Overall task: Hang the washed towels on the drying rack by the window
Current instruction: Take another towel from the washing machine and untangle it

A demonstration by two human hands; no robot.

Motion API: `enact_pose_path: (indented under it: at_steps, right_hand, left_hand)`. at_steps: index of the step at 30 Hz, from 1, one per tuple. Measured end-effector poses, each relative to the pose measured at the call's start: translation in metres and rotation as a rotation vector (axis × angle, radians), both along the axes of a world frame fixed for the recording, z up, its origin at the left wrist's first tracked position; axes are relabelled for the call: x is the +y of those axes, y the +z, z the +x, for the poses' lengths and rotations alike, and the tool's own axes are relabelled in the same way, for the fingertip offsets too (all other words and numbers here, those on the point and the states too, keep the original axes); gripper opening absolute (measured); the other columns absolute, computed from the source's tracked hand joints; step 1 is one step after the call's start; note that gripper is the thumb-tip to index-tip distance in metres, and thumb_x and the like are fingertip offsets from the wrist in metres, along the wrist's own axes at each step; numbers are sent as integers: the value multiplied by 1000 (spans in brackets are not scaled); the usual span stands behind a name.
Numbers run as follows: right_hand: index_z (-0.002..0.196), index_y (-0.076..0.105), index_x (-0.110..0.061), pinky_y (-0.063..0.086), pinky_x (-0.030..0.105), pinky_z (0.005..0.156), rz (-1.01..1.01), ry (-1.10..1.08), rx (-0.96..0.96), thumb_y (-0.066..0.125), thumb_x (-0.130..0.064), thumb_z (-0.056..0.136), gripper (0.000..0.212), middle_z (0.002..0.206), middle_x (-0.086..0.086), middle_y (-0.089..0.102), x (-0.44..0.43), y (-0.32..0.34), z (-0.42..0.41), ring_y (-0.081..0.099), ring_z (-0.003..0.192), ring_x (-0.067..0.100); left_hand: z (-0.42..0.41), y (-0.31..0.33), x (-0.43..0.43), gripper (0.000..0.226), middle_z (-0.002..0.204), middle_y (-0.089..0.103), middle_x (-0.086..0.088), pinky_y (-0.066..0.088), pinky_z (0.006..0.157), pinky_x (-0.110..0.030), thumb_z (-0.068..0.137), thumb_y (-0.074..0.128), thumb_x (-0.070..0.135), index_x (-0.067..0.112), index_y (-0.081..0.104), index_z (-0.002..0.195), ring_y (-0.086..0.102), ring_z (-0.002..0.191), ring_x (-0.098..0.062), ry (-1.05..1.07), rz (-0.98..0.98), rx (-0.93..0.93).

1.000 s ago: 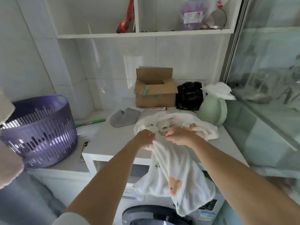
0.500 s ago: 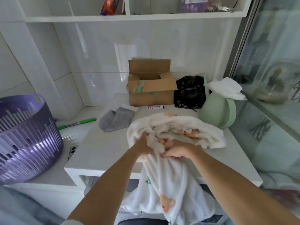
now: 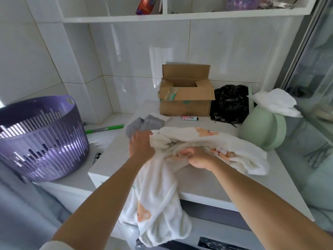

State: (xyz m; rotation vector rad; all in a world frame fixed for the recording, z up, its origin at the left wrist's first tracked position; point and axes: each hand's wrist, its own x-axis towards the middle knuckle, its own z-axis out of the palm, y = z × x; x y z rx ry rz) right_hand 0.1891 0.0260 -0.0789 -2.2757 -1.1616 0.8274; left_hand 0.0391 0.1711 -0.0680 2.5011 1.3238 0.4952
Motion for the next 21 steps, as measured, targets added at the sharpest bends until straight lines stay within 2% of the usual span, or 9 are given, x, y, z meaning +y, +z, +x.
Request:
enact_pose_path:
  at_steps: [3, 6, 8, 10, 12, 14, 17, 19, 21]
  right_hand:
    - [141, 46, -22, 42, 34, 104, -94, 103, -154, 44, -5, 92, 52, 142, 4, 50, 11, -17, -4, 48, 128, 25]
    - [136, 50, -22, 43, 37, 99, -232, 167, -428, 51, -18, 89, 47, 133, 5, 56, 19, -24, -12, 53, 120, 28]
    - [110, 62, -26, 37, 39, 97, -200, 200, -521, 53, -27, 87, 25, 111, 0, 63, 23, -16, -14, 56, 113, 25]
    - [79, 54, -27, 35, 38, 85, -141, 218, -410, 55, -30, 82, 4, 85, -2, 58, 26, -3, -13, 57, 96, 25]
    - [72, 49, -22, 37, 34, 70, -11, 164, -127, 57, -24, 81, 11, 75, 2, 56, 25, 9, -9, 56, 79, 25]
    - [79, 56, -19, 38, 28, 63, 116, 131, -14, 67, -29, 79, 15, 75, 0, 58, 22, 23, -1, 56, 72, 19]
    - [86, 50, -22, 37, 25, 64, 64, 105, -86, 79, -43, 66, 41, 75, -11, 49, 12, 42, 11, 51, 75, 14]
    - [91, 49, -20, 36, 24, 57, -3, 47, -123, 75, -37, 69, 38, 75, -9, 49, 8, 45, 15, 52, 73, 16]
    - [98, 54, -14, 36, 23, 50, -37, -7, -150, 64, -23, 75, 27, 76, -1, 53, 4, 48, 17, 54, 65, 17]
  left_hand:
    - [8, -2, -25, 32, 117, 59, -7, 41, 82, -24, 87, 48, 6, 18, 60, 114, 57, 109, -27, -306, -186, -99]
    - [17, -12, -47, 29, 112, 61, -6, 48, 76, -27, 88, 51, 18, 20, 60, 115, 60, 99, -24, -441, -358, 118]
    - [17, -24, -49, 56, 123, 53, -5, 50, 83, -31, 80, 65, 40, 19, 48, 129, 54, 107, -24, -411, -329, 306]
    - [14, -33, -46, 82, 134, 43, -5, 44, 98, -43, 72, 67, 54, 26, 33, 142, 44, 123, -27, -361, -237, 441]
    - [14, -34, -41, 66, 131, 48, -5, 43, 100, -44, 82, 58, 43, 32, 33, 142, 48, 123, -28, -344, -224, 322]
    - [14, -24, -29, 45, 122, 57, -8, 47, 95, -39, 89, 50, 29, 20, 46, 133, 56, 115, -29, -196, -258, 110]
    - [12, 6, -9, 31, 118, 60, -15, 47, 87, -38, 90, 51, 15, 5, 53, 119, 57, 112, -34, 41, -314, -246]
    - [13, 31, -3, 28, 115, 62, -18, 49, 87, -42, 90, 50, 9, 1, 55, 116, 58, 109, -35, 88, -335, -385]
    - [14, 59, -2, 27, 106, 65, -14, 51, 82, -42, 85, 55, 12, 8, 55, 111, 60, 99, -33, 109, -298, -435]
